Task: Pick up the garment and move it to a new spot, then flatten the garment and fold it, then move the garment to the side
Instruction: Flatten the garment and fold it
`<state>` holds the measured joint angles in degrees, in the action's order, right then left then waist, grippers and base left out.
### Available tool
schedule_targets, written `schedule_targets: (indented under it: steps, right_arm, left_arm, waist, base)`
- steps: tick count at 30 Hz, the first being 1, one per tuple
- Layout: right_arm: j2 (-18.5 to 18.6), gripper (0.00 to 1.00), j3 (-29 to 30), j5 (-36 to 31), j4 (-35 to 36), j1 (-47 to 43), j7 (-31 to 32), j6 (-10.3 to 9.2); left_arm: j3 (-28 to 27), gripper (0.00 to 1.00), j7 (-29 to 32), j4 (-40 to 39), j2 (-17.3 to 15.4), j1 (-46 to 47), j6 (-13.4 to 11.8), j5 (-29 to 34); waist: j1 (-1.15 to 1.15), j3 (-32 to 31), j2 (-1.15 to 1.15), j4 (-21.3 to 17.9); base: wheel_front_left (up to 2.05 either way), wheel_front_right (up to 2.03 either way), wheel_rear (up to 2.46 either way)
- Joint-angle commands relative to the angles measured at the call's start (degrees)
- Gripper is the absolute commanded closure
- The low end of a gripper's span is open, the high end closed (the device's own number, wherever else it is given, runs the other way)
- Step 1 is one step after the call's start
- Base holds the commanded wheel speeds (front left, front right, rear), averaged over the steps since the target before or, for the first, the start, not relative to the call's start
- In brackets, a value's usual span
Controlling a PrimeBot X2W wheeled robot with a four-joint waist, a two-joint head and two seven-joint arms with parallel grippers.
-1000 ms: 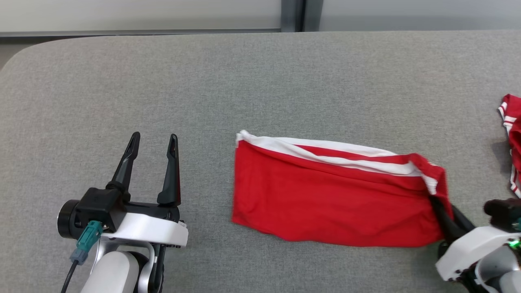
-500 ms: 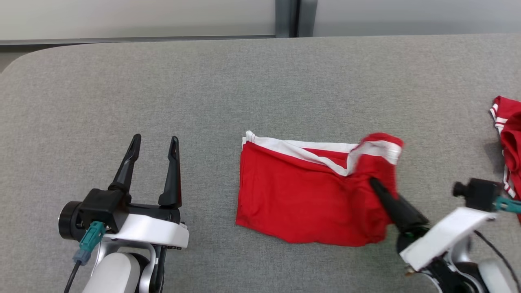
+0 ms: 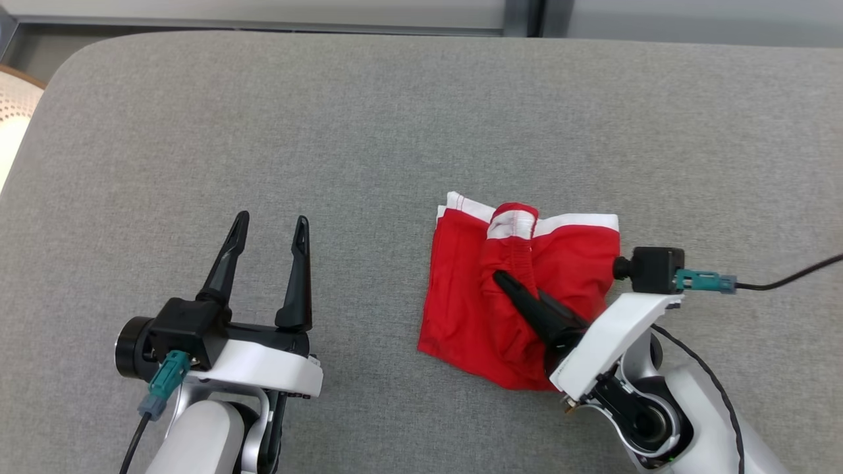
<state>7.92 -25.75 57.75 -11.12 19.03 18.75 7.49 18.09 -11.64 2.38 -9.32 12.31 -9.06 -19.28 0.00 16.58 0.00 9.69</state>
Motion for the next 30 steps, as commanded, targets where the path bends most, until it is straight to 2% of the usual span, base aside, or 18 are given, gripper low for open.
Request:
schedule_targets:
  steps: [1, 2, 3, 6, 11, 15, 20, 26, 30]
  right_arm:
    - [0.2, 0.69, -1.1, -0.5, -1.1, 1.3, -1.8, 0.0]
    - [0.0, 0.32, -1.8, -0.3, -1.7, 1.7, -2.6, 0.0]
    - [0.6, 0.0, -2.8, -1.4, -2.1, 2.5, -3.8, 0.0]
    - [1.2, 0.0, -5.2, -2.4, -2.0, 3.4, -6.0, 0.0]
    - [4.6, 0.0, -11.3, -10.3, -0.2, 5.3, -16.1, 0.0]
    - [7.7, 0.0, -10.0, -18.7, 0.4, 5.6, -25.6, 0.0]
    - [9.3, 0.0, -2.8, -25.0, 1.9, 2.2, -31.1, 0.0]
    - [10.3, 0.0, 9.2, -30.9, 4.9, -4.6, -32.0, 0.0]
    - [9.6, 0.0, 17.4, -34.4, 7.4, -9.9, -30.7, 0.0]
  left_arm:
    - [0.0, 0.0, -0.4, 0.3, 0.0, 1.2, 0.2, 0.1]
    - [0.1, 0.0, -0.6, 0.4, 0.1, 1.4, 0.3, 0.1]
    - [0.1, 0.0, -0.7, 0.6, 0.1, 1.4, 0.2, 0.1]
    - [-0.1, 0.0, -0.8, 0.8, -0.1, 1.5, -0.2, 0.4]
    - [0.1, 0.0, -1.0, 1.5, -0.6, 1.7, -0.9, 1.3]
    - [-0.4, 0.0, -1.2, 1.3, -1.0, 1.7, -1.4, 1.1]
    - [-1.2, 0.0, -1.2, 0.8, -1.8, 0.5, -2.2, 0.8]
    - [-2.3, 0.0, -1.1, -0.2, -2.5, -0.6, -3.1, 0.4]
    - [-3.2, 0.0, -1.1, -0.9, -3.2, -1.9, -3.7, -0.1]
  waist:
    - [0.0, 0.6, 0.0, 0.6]
    - [0.0, 0.8, 0.0, 0.7]
    - [0.0, 0.9, 0.0, 0.7]
    - [0.0, 1.1, 0.0, 0.4]
    - [0.0, 0.4, 0.0, -0.8]
    - [0.0, -0.3, 0.0, -2.1]
    - [0.0, -1.0, 0.0, -3.8]
    - [0.0, -1.9, 0.0, -5.4]
    - [0.0, -2.7, 0.0, -6.3]
  base:
    - [0.0, 0.0, 0.0]
    - [0.0, 0.0, 0.0]
    - [0.0, 0.0, 0.0]
    - [0.0, 0.0, 0.0]
    - [0.0, 0.0, 0.0]
    - [0.0, 0.0, 0.0]
    - [0.0, 0.0, 0.0]
    - [0.0, 0.0, 0.0]
    - [0.0, 0.0, 0.0]
